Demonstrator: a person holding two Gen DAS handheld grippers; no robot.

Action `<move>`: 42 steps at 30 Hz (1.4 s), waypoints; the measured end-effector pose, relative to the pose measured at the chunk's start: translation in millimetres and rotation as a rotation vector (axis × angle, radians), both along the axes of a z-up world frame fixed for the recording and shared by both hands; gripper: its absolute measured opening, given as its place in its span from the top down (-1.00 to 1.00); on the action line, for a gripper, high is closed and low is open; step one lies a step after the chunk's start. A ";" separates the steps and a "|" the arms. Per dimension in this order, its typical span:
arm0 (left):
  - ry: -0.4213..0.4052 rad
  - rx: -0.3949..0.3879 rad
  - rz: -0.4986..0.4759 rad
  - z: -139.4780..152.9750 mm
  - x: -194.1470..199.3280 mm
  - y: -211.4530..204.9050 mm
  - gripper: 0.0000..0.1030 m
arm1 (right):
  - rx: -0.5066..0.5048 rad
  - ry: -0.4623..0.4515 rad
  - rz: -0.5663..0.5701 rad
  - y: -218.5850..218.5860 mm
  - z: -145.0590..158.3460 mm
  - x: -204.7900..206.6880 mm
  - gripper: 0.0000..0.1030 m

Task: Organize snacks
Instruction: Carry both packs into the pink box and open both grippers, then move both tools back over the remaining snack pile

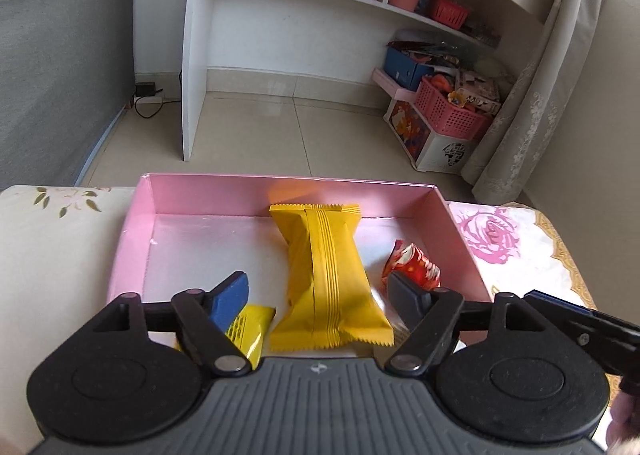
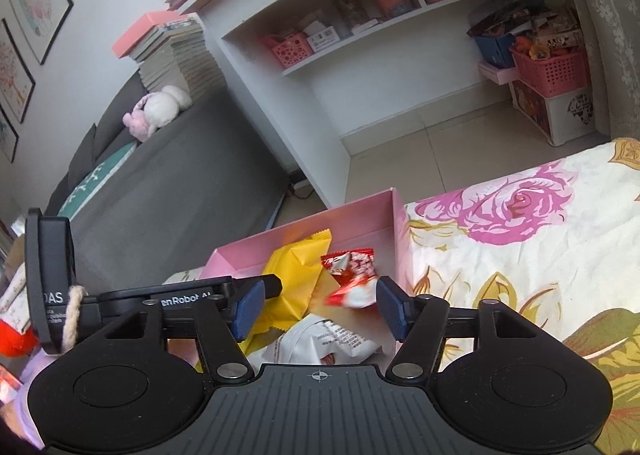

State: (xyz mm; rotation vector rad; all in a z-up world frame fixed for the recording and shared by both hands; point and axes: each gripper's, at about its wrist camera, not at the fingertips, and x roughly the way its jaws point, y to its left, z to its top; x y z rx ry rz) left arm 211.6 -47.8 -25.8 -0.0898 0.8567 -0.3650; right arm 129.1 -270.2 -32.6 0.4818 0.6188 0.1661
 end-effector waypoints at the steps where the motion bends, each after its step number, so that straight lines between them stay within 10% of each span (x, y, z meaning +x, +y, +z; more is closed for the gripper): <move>1: -0.001 0.001 -0.002 2.1 -3.2 1.6 -0.49 | -0.012 0.000 0.009 2.8 1.8 -1.9 -0.28; 15: -0.034 0.009 -0.012 25.4 -60.6 27.4 -0.89 | -0.121 -0.014 0.070 24.6 30.9 -46.5 -0.80; 42: -0.009 0.177 -0.010 -7.2 -170.0 80.0 -0.99 | -0.418 0.032 0.223 90.9 -5.7 -134.8 -0.89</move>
